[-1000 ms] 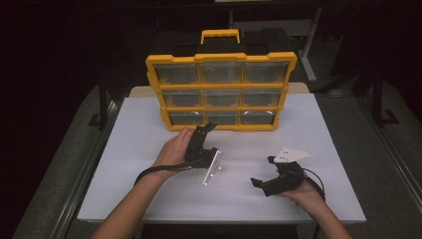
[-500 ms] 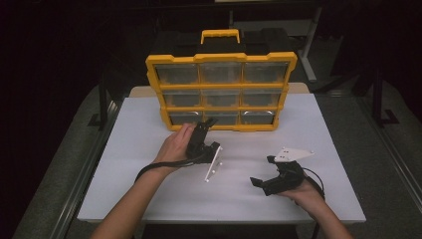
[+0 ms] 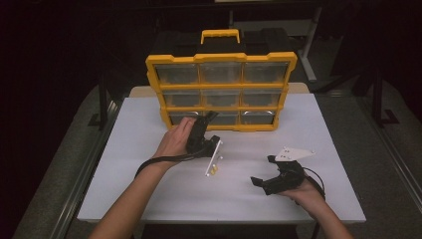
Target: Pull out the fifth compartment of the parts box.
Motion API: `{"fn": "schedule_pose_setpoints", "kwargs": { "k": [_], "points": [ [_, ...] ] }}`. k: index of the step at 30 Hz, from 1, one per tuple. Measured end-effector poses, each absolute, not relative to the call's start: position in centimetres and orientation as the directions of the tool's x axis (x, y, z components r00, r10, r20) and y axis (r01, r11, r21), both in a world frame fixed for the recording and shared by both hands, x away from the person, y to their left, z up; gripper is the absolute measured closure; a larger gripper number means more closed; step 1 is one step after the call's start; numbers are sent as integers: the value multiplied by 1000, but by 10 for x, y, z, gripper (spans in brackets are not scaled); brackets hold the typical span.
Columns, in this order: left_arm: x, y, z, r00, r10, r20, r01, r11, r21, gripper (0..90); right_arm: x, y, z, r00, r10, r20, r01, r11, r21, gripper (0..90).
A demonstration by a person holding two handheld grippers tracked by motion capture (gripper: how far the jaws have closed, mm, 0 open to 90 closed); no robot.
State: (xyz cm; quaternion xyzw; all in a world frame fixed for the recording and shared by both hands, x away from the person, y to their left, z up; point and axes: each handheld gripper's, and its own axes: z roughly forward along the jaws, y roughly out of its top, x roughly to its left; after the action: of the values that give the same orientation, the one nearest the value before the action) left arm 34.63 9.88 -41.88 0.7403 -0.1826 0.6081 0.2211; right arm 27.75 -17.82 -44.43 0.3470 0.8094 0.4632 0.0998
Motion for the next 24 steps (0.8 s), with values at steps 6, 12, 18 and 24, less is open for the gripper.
{"fn": "schedule_pose_setpoints", "kwargs": {
  "k": [6, 12, 18, 24],
  "points": [
    [350, 99, -414, 185, 3, 983, -543, -833, 105, 0, 278, -177, -445, -740, 653, 159, 469, 333, 818, 0],
    [355, 95, -406, 165, 6, 986, -555, -826, 98, 0, 277, -178, -445, -741, 652, 160, 469, 333, 818, 0],
    [359, 90, -399, 151, 6, 989, -557, -826, 90, 0, 277, -178, -445, -740, 654, 160, 470, 332, 817, 0],
    [364, 87, -393, 139, -4, 990, -558, -827, 75, 0, 277, -178, -445, -741, 653, 158, 468, 332, 819, 0]
  ]
}}
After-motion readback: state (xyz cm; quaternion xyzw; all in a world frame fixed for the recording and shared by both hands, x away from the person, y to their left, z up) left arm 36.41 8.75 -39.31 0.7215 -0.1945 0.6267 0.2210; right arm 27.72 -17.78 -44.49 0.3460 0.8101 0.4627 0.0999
